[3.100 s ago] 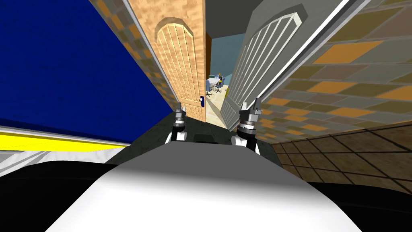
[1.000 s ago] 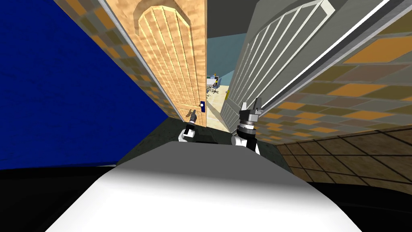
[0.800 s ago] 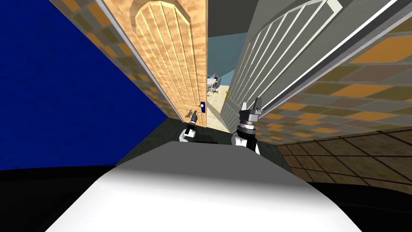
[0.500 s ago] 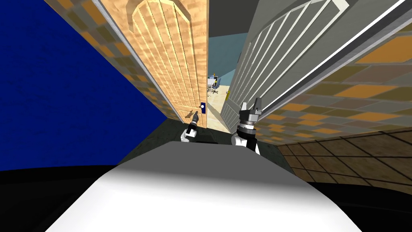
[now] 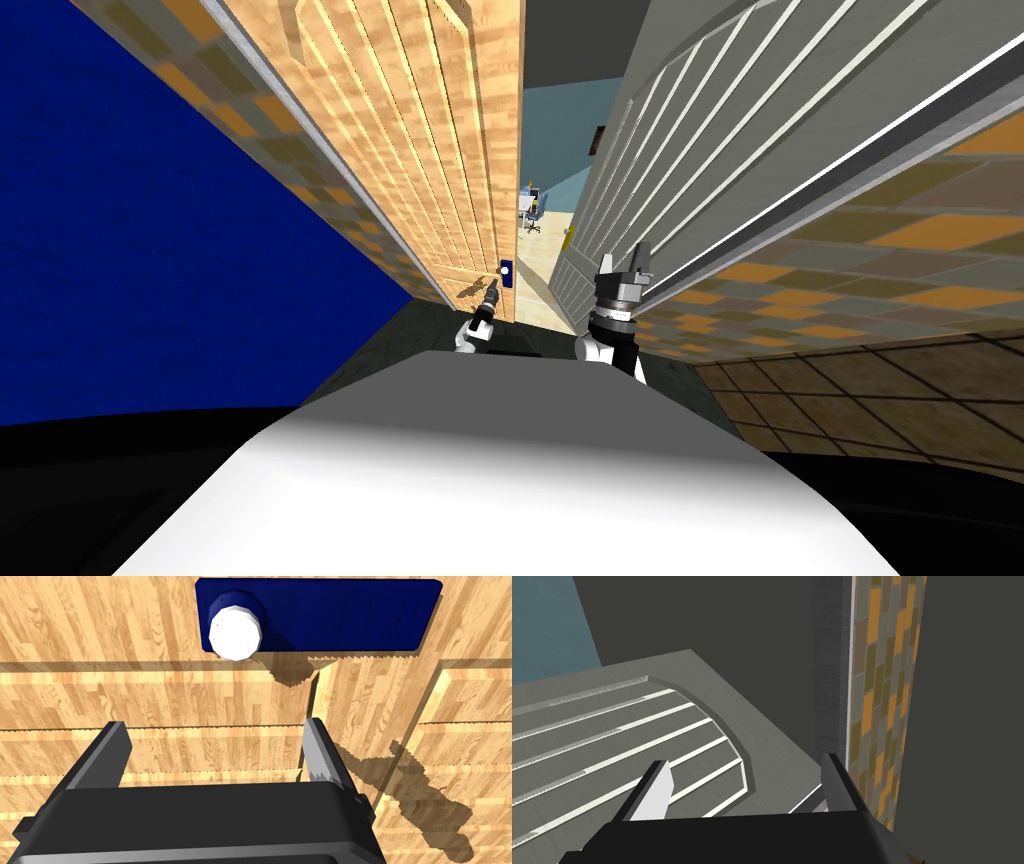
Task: Push the door open
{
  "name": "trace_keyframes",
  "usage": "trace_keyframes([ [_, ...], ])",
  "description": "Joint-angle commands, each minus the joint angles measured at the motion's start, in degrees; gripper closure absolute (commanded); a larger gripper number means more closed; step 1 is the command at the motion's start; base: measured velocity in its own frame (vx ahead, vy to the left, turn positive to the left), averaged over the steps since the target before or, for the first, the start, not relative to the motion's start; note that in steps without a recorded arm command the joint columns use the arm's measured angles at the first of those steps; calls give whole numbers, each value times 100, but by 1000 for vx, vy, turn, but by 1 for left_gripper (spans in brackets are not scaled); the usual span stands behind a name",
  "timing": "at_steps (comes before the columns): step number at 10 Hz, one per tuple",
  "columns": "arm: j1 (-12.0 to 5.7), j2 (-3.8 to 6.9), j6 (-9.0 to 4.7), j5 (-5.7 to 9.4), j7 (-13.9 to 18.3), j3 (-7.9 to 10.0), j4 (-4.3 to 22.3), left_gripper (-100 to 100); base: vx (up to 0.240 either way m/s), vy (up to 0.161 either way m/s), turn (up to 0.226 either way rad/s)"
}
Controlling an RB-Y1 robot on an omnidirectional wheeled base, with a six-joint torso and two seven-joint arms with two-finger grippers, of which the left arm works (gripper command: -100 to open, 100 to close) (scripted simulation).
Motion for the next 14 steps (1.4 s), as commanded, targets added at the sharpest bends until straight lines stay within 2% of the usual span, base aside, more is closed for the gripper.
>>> trace_keyframes([
  [1, 0, 0, 0, 0, 0, 0, 0, -100, 42, 21, -2],
  [2, -39, 159, -4, 6, -2, 27, 57, -100, 126, -9, -24],
  [4, -79, 244, -8, 13, -4, 59, 111, -100, 206, -29, -19],
  [5, -101, 256, -11, 17, -5, 76, 141, -100, 204, -62, -15],
  [7, -144, 204, -16, 24, -7, 111, 200, -100, 185, -42, -17],
  [8, -164, 149, -18, 28, -8, 126, 227, -100, 195, -34, -21],
  [9, -187, 50, -21, 32, -9, 144, 258, -100, 191, -35, -15],
  [10, -153, 114, -8, 30, -3, 126, 207, -100, 88, -16, 0],
  [11, -153, 114, -8, 30, -3, 126, 207, 100, -12, 2, 3],
  [14, -153, 114, -8, 30, -3, 126, 207, 100, -12, 4, -9],
])
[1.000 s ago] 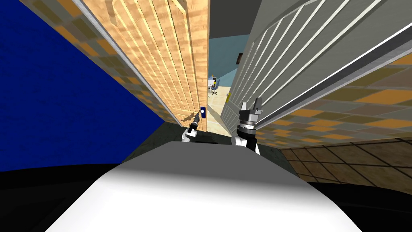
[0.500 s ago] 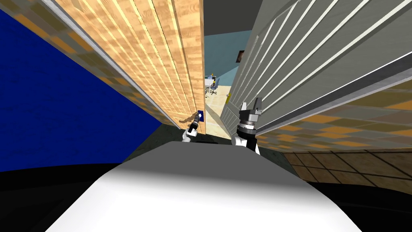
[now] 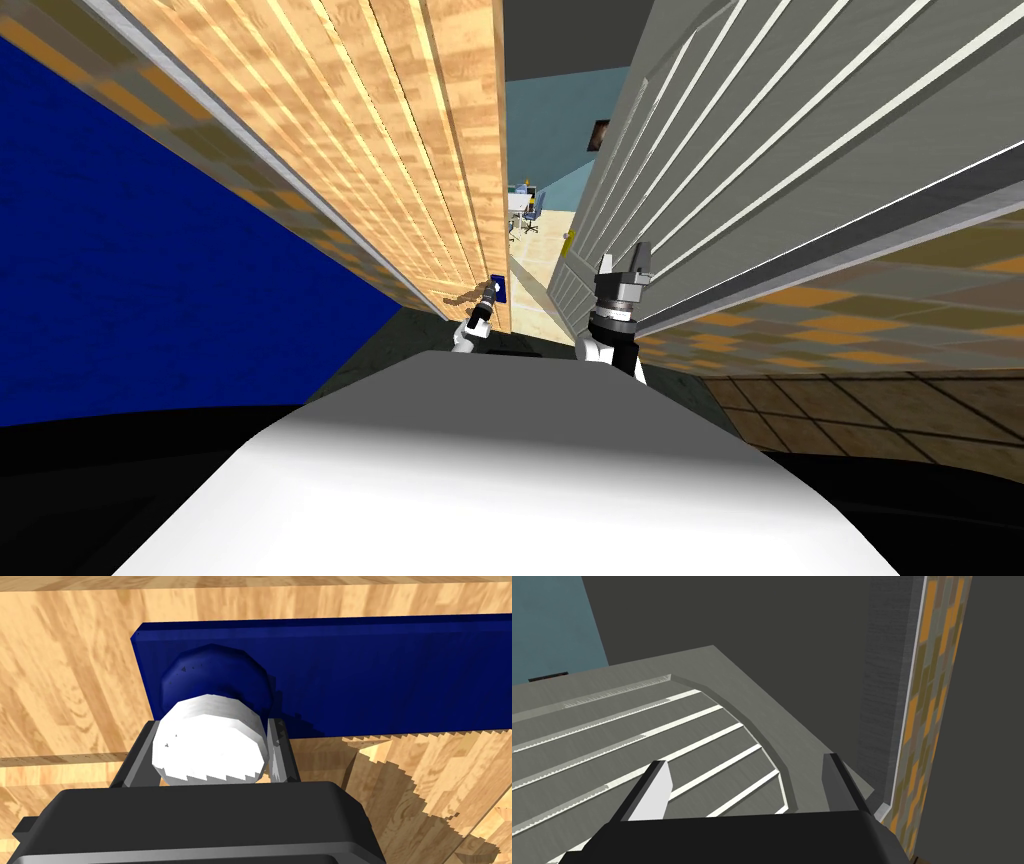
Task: Push the door open
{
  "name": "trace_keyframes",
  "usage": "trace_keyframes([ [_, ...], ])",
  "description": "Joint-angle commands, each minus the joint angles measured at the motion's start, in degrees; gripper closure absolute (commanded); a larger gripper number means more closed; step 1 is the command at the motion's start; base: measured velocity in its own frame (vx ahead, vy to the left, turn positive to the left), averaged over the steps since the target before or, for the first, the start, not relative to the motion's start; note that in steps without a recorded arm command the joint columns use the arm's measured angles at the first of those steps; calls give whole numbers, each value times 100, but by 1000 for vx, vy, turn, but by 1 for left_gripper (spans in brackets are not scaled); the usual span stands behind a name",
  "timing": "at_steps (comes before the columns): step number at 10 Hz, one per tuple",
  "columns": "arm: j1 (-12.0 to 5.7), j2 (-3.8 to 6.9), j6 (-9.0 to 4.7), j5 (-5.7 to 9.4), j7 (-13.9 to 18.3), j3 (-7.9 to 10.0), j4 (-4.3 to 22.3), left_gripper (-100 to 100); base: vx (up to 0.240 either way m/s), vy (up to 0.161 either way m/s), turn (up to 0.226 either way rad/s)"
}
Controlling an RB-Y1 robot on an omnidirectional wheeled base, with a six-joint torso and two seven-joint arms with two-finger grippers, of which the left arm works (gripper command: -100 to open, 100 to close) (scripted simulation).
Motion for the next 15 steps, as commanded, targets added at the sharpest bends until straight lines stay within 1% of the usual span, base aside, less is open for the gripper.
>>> trace_keyframes([
  [1, 36, 1, 4, -1, 1, -8, 16, 100, 0, 0, 0],
  [2, 36, 1, 4, -1, 1, -8, 16, 100, 0, 0, 0],
  [3, -10, 41, -3, 16, -19, 32, 14, 100, 119, -30, 49],
  [4, -13, 53, -3, 20, -25, 41, 18, 100, 150, -59, 57],
  [8, -50, 153, -12, 75, -96, 156, 65, 100, 184, -82, 82],
  [9, -50, 153, -12, 75, -96, 156, 65, 100, 140, -47, 35],
  [10, -69, 186, -16, 103, -131, 213, 89, 100, 172, -74, 153],
  [12, -97, 217, -23, 143, -184, 298, 125, 100, 189, -99, 197],
  [13, -36, 270, -10, 143, -153, 236, 78, -100, -72, -78, 63],
  [15, -6, 279, -5, 156, -139, 219, 48, -100, -208, -17, 3],
])
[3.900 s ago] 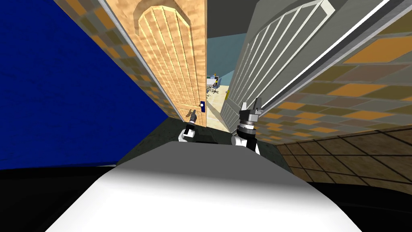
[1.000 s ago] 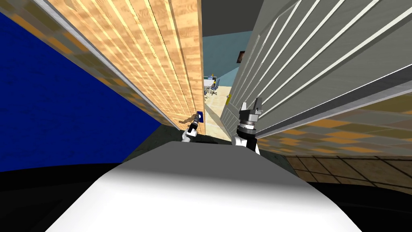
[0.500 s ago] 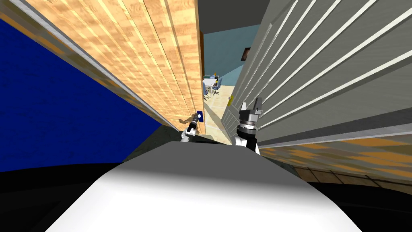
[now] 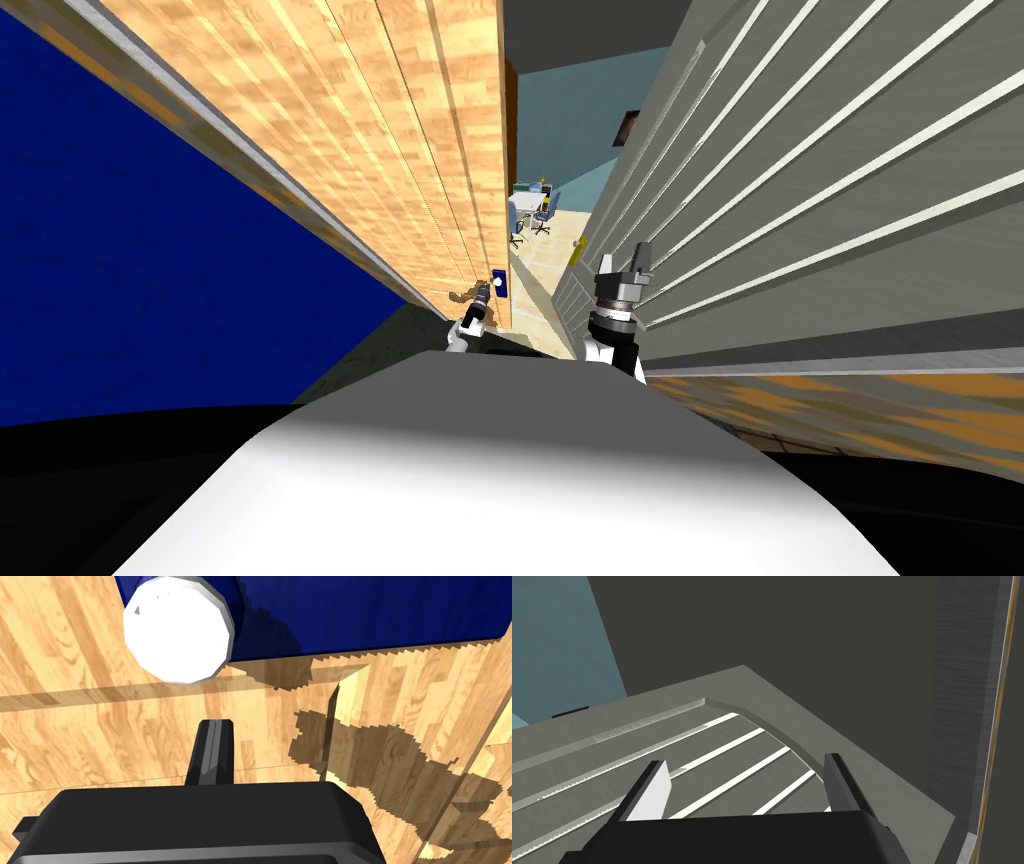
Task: Push the door open
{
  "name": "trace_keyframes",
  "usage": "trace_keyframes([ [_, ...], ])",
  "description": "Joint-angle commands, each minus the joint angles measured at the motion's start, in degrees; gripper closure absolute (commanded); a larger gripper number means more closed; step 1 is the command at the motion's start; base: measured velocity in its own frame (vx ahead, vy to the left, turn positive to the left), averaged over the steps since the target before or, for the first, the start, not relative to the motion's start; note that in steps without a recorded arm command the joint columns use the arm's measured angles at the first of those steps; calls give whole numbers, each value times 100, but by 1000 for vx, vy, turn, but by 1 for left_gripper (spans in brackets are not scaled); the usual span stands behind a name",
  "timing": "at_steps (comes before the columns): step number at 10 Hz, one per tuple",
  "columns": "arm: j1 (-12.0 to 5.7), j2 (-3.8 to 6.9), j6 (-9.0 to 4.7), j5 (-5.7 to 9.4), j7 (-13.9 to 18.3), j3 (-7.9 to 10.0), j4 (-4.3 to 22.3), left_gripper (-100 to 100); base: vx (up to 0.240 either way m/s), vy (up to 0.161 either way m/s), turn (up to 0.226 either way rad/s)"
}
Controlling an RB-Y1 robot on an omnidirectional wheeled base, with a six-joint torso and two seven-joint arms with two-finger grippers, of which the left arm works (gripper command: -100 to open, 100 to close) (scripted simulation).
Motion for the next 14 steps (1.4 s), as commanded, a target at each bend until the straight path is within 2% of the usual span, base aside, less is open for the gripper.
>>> trace_keyframes([
  [1, 37, -6, 6, 15, 17, -21, -35, -100, -213, -29, 23],
  [3, 88, -100, 15, 37, 41, -51, -88, -100, -235, -26, 31],
  [5, 133, -283, 22, 57, 63, -78, -134, -100, -211, -43, 22],
  [7, 82, -135, -18, 54, 51, -43, -54, -100, 1, -39, -12],
  [10, 38, -66, -63, 57, 42, 1, 10, -100, 189, -32, -14],
  [12, 7, -89, -95, 59, 36, 32, 56, -100, 231, -20, -21],
  [14, -30, -207, -132, 61, 28, 68, 109, -100, 234, -28, -20],
])
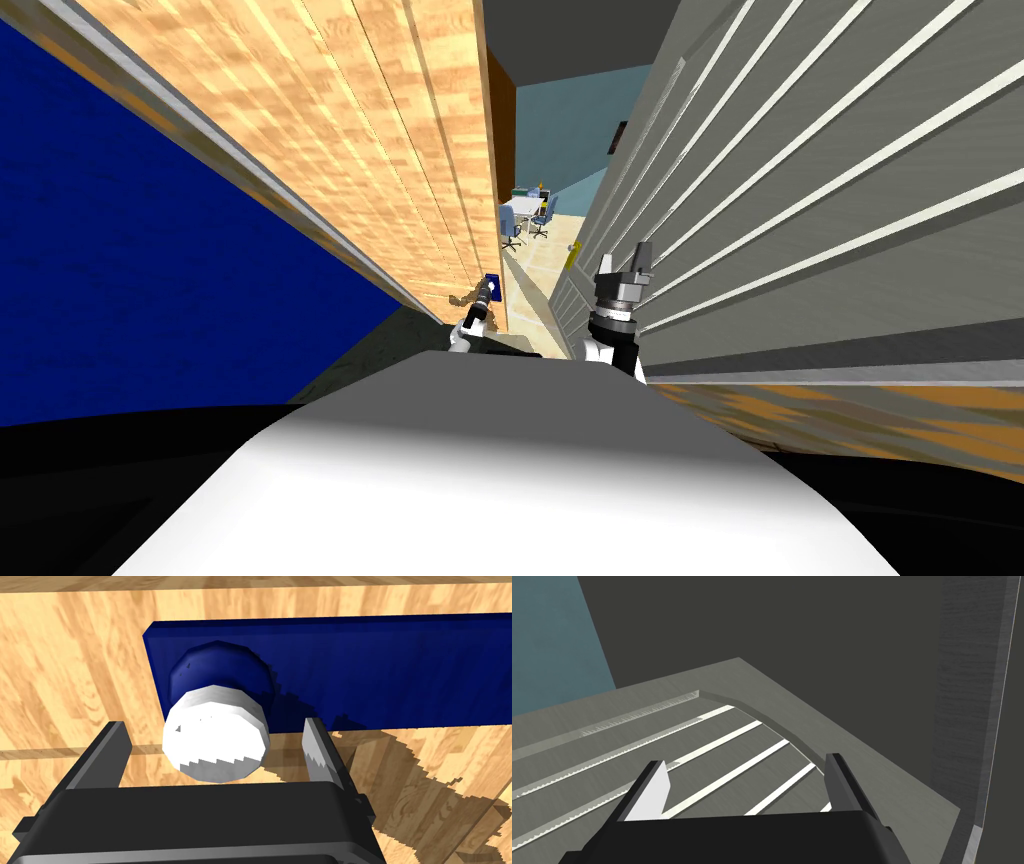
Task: Push the door open
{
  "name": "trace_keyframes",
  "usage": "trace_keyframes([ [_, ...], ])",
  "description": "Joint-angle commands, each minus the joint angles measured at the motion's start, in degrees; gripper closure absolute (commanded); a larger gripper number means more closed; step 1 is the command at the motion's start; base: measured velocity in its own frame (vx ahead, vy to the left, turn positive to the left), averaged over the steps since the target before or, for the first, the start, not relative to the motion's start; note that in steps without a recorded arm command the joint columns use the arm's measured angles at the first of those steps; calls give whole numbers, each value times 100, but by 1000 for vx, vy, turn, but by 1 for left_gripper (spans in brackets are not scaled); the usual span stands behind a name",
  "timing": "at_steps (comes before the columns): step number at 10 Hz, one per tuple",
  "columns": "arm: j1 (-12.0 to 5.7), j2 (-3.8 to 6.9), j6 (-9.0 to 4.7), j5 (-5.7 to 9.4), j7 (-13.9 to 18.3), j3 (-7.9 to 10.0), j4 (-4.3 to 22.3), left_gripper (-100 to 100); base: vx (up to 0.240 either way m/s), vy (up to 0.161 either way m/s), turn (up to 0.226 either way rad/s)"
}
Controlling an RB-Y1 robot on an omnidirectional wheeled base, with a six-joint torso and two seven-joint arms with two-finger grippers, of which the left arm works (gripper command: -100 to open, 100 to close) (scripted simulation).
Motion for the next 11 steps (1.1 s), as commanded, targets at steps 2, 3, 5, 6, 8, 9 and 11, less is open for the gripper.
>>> trace_keyframes([
  [2, 0, 0, 0, 0, 0, 0, 0, 100, 41, -5, 2],
  [3, 0, 0, 0, 0, 0, 0, 0, 100, -28, 6, -6],
  [5, 0, 0, 0, 0, 0, 0, 0, 100, -26, 4, -1],
  [6, 0, 0, 0, 0, 0, 0, 0, 100, -13, 1, 3],
  [8, -5, 51, 11, 8, -25, 71, 22, 100, 57, 2, 24],
  [9, -12, 71, 12, 12, -36, 104, 27, 100, 173, -5, 59],
  [11, -31, 114, 14, 24, -64, 191, 41, 100, 164, -32, 53],
])
